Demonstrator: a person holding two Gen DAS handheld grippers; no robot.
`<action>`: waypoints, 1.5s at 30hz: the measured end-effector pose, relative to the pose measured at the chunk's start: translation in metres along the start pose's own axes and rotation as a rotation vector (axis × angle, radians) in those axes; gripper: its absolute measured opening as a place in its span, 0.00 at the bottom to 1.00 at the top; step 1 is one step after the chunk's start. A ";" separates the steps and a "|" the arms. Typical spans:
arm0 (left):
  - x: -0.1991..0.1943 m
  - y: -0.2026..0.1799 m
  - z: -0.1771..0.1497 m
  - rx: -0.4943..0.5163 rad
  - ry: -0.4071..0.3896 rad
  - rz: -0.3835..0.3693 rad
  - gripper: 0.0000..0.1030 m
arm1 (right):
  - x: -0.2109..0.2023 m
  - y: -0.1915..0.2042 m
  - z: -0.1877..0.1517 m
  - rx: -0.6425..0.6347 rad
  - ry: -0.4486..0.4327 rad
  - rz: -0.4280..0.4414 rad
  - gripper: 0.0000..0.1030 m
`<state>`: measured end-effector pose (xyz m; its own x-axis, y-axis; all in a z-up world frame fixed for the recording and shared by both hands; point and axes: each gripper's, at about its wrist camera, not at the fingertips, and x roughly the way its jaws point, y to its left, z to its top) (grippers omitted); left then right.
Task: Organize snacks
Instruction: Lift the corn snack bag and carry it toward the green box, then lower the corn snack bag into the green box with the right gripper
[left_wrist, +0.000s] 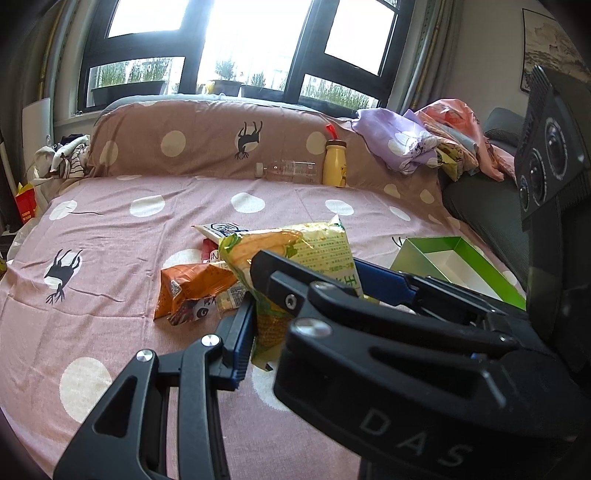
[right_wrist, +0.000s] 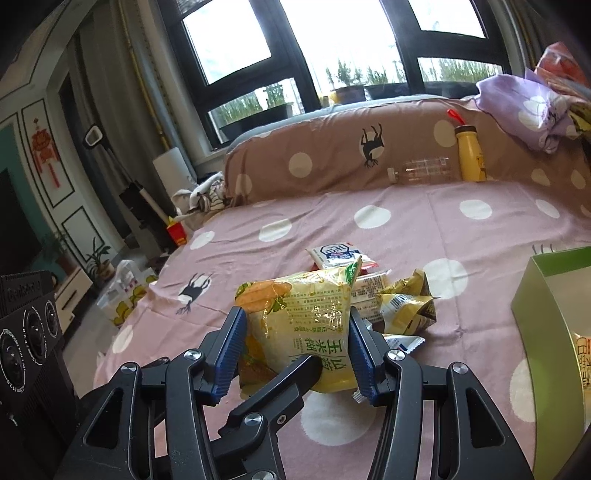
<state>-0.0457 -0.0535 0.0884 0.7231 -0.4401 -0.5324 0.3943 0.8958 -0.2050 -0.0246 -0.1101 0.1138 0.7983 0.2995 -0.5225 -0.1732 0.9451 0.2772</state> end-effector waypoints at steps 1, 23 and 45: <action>-0.001 0.000 0.000 0.000 -0.002 0.000 0.34 | -0.001 0.000 0.000 0.000 -0.002 0.000 0.54; -0.020 -0.026 0.016 0.063 -0.089 -0.007 0.34 | -0.039 -0.002 0.012 0.001 -0.120 -0.010 0.54; -0.002 -0.131 0.050 0.306 -0.105 -0.106 0.34 | -0.112 -0.089 0.032 0.201 -0.286 -0.095 0.54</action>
<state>-0.0707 -0.1734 0.1576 0.7168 -0.5482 -0.4308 0.6111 0.7915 0.0097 -0.0801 -0.2319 0.1734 0.9395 0.1355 -0.3146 0.0041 0.9138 0.4061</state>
